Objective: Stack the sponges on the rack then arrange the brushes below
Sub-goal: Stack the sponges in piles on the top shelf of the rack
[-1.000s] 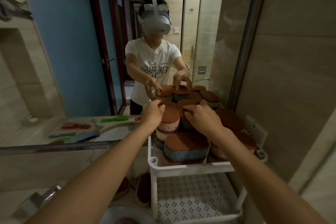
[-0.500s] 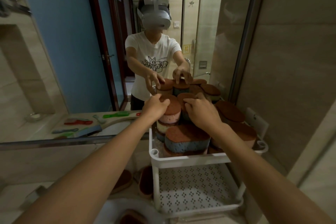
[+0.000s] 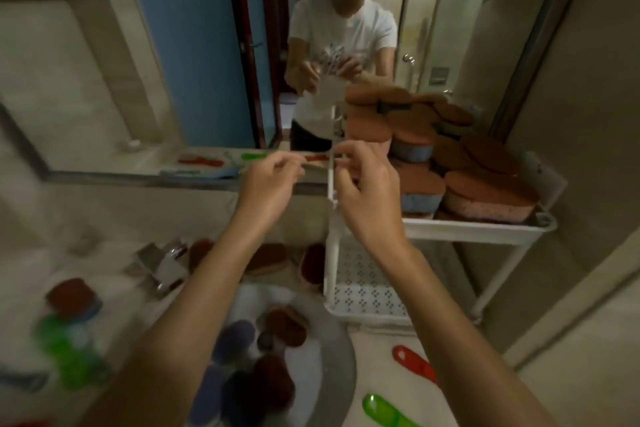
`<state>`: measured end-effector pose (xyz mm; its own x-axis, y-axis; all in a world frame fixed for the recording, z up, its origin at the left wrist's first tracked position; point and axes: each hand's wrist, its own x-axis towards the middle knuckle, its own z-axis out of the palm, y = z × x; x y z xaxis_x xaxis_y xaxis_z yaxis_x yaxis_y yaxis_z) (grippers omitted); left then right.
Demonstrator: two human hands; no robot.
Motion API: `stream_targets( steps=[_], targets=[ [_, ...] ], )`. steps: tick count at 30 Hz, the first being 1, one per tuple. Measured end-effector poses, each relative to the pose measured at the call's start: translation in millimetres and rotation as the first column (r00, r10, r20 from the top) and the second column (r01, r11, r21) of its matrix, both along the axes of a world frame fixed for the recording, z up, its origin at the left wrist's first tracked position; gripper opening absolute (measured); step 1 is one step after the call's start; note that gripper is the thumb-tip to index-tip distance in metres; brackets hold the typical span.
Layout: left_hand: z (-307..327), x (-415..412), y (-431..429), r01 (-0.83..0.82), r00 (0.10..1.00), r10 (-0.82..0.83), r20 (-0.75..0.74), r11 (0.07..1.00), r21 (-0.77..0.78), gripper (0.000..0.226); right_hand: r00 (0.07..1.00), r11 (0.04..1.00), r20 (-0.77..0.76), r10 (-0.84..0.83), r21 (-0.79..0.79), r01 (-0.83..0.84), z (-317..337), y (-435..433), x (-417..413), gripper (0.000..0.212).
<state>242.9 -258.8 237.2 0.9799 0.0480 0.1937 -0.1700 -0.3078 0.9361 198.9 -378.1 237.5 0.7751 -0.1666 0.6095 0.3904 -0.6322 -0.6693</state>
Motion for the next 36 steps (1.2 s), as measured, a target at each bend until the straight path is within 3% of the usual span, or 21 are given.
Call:
stream_targets(
  steps=[2, 5, 10, 16, 22, 28, 36],
  targets=[
    [-34.5, -26.1, 34.1, -0.082, 0.992, 0.072, -0.102, 0.991, -0.106, 0.028, 0.996, 0.994, -0.047, 0.073, 0.090, -0.068, -23.3, 28.0, -12.5, 0.022],
    [-81.5, -69.5, 78.8, -0.191, 0.955, 0.154, -0.253, 0.973, -0.130, 0.024, 0.963, 0.972, -0.192, 0.190, 0.177, -0.156, -60.7, 73.4, -30.7, 0.020],
    [-144.5, -112.1, 148.5, -0.323, 0.850, 0.233, -0.472, 0.939, -0.118, 0.023, 0.789, 0.942, -0.522, 0.323, 0.257, -0.216, -122.0, 142.7, -52.6, 0.025],
    [-189.7, -133.9, 256.3, -0.454, 0.714, 0.309, -0.628, 0.887, -0.080, 0.026, 0.604, 0.917, -0.702, 0.378, 0.192, -0.350, -167.5, 228.4, -65.8, 0.029],
    [-212.0, -102.4, 362.3, -0.484, 0.669, 0.355, -0.653, 0.875, -0.020, 0.021, 0.509, 0.909, -0.802, 0.314, 0.100, -0.404, -201.1, 333.4, -42.8, 0.026],
    [-219.0, -25.1, 433.9, -0.480, 0.663, 0.416, -0.622, 0.874, 0.074, 0.024, 0.525, 0.920, -0.826, 0.204, -0.020, -0.390, -224.0, 402.9, 15.8, 0.031],
    [-247.5, 24.9, 485.0, -0.541, 0.596, 0.362, -0.717, 0.841, -0.024, 0.025, 0.558, 0.891, -0.828, 0.049, -0.217, -0.399, -244.6, 471.9, 91.0, 0.040]
  ],
)
